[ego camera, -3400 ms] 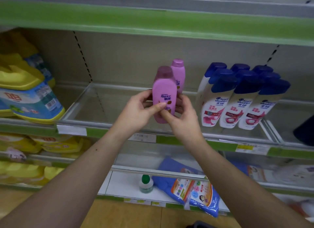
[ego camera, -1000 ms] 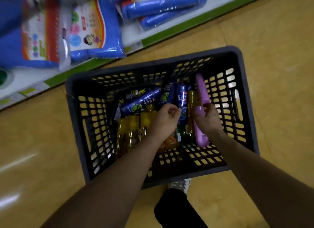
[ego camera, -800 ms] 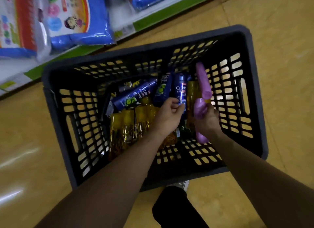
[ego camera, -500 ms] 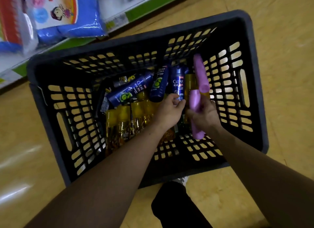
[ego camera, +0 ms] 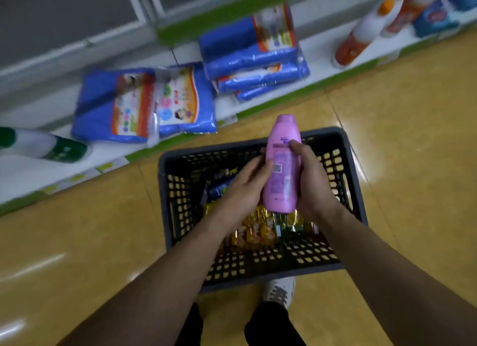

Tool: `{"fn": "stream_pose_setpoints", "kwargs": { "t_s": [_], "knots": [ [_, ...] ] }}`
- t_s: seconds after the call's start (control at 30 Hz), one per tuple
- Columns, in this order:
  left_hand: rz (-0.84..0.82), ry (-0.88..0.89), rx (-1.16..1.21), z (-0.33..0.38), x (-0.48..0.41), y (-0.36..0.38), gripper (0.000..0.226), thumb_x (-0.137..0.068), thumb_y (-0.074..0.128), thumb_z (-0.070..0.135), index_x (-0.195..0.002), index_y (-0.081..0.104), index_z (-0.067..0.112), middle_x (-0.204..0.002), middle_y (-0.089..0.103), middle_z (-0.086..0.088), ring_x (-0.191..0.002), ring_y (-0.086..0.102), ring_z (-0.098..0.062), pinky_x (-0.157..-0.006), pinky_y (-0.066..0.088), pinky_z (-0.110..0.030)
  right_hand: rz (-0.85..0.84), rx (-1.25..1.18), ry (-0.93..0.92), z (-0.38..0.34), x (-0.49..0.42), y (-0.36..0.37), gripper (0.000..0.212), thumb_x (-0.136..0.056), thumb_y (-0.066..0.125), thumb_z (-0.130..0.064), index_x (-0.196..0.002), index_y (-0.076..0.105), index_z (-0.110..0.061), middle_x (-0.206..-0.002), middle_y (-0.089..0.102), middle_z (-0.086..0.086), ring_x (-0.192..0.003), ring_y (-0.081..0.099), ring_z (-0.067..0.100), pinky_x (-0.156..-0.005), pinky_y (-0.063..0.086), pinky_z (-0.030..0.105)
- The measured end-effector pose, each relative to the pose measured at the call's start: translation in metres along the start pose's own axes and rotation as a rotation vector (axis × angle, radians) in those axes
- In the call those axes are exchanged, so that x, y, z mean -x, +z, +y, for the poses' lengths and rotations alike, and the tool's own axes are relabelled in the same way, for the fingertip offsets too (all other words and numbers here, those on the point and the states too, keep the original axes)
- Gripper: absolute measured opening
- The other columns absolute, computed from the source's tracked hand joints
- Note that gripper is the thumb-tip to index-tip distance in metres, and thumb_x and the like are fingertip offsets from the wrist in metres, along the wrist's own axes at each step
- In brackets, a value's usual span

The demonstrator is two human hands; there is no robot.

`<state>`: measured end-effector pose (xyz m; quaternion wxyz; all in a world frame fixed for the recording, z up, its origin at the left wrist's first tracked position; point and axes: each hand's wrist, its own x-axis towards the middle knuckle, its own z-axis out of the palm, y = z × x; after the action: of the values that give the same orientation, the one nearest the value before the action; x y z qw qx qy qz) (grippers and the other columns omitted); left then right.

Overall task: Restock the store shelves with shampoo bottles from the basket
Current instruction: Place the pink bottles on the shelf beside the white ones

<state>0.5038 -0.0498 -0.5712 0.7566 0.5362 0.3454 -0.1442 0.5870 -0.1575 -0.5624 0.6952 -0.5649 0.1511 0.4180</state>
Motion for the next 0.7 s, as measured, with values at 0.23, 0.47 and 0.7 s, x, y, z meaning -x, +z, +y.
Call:
{"fn": "stream_pose_setpoints", "kwargs": {
  "t_s": [0.23, 0.47, 0.7],
  "knots": [
    [0.055, 0.219, 0.057, 0.104, 0.094, -0.047, 0.028, -0.099, 0.053, 0.042, -0.124, 0.064, 0.034, -0.118, 0.072, 0.007, -0.109, 0.069, -0.016, -0.095, 0.055, -0.045, -0.156, 0.105, -0.097, -0.076, 0.063, 0.110, 0.053, -0.098, 0.051, -0.040, -0.130, 0.056, 0.003, -0.100, 0.067, 0.017, -0.085, 0.066, 0.026, -0.082, 0.055, 0.042],
    [0.173, 0.375, 0.094, 0.183, 0.167, -0.089, 0.038, -0.092, 0.053, 0.048, -0.124, 0.065, 0.031, -0.117, 0.073, 0.003, -0.107, 0.070, -0.021, -0.087, 0.058, -0.041, -0.279, 0.034, -0.105, -0.130, 0.106, 0.207, 0.047, -0.100, 0.046, -0.049, -0.096, 0.074, -0.011, -0.086, 0.072, 0.010, -0.075, 0.070, 0.021, -0.075, 0.058, 0.034],
    [0.285, 0.529, 0.077, 0.234, 0.224, -0.138, 0.027, -0.100, 0.049, 0.036, -0.118, 0.066, 0.026, -0.107, 0.075, 0.000, -0.094, 0.071, -0.017, -0.070, 0.057, -0.029, -0.377, 0.024, -0.107, -0.158, 0.133, 0.295, 0.053, -0.098, 0.043, -0.055, -0.105, 0.068, -0.008, -0.094, 0.066, 0.017, -0.078, 0.064, 0.028, -0.081, 0.052, 0.041]
  ]
}}
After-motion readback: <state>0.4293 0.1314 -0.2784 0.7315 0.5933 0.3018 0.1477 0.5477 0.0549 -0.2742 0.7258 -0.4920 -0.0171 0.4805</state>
